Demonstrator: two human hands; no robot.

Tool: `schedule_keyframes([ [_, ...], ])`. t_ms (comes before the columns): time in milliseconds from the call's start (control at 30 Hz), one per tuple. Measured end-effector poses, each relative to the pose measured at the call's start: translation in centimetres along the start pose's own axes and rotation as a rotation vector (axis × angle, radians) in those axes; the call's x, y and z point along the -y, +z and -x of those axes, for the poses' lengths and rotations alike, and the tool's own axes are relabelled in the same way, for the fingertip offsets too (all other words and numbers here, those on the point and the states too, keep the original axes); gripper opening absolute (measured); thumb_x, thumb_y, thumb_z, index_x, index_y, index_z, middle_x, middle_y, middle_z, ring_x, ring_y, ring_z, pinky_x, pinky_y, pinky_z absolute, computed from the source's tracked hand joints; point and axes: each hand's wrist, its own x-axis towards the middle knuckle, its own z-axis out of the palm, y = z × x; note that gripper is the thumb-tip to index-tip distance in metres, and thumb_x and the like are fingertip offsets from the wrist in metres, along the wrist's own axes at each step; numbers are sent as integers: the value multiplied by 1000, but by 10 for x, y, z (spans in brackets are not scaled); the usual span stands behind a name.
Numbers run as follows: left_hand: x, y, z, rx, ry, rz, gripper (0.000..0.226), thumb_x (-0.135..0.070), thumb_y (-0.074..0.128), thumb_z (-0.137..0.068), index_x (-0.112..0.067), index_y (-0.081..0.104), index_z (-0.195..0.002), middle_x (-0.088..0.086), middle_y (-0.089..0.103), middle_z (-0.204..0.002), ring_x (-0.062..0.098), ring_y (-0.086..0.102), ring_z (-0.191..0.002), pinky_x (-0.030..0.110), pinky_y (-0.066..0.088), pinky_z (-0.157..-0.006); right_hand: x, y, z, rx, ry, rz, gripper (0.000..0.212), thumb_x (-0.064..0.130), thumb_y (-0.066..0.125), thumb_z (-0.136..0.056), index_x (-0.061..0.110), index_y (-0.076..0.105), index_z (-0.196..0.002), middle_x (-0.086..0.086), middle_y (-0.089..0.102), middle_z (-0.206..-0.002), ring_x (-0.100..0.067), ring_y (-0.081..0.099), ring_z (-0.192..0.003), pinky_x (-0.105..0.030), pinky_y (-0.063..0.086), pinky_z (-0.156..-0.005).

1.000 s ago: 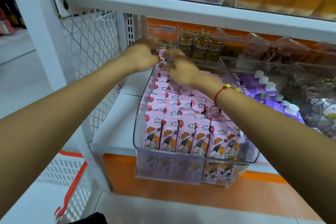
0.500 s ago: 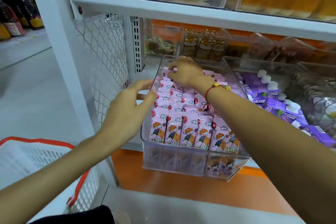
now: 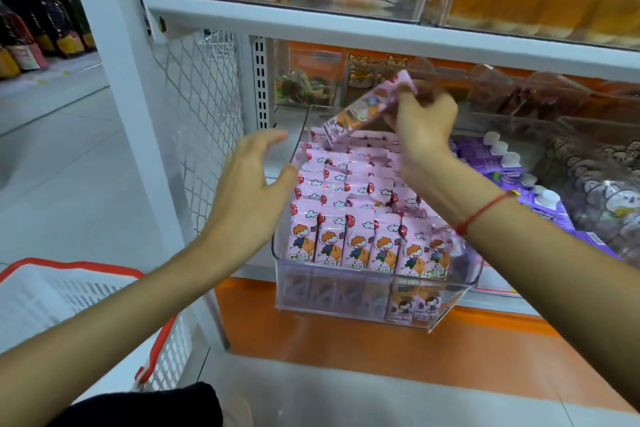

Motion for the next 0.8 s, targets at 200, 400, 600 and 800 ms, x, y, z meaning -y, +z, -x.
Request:
schedule_keyframes([
  [200,-53,24,24,269,154,89,52,-41,58,-91,-31,41,-139,-15,47,-135,2,46,-119,27,42,-96,32,-83,64,198,148,-46,13,10,56,-94,12,63,-83,0,67,-73,-7,64,-64,-15,53,-59],
  [400,-49,42,51,349,243,183,33,-44,74,-78,-43,63,-109,-24,65,-103,-3,60,-90,11,46,-68,32,-133,93,216,233,-45,6,11,62,-89,9,65,-84,0,69,-71,-10,65,-63,-16,52,-58],
  [600,-51,43,67,453,180,228,48,-43,87,-60,-38,68,-103,-27,67,-98,-3,65,-86,16,54,-63,27,-151,102,214,318,-27,9,11,62,-88,11,65,-80,6,67,-60,-6,62,-54,-15,51,-55],
  [800,-57,51,85,458,106,369,34,-18,86,-66,-36,67,-87,-25,69,-86,-4,66,-76,16,55,-64,23,-162,105,275,335,30,10,19,61,-88,18,66,-80,7,69,-69,-6,62,-58,-18,54,-59],
])
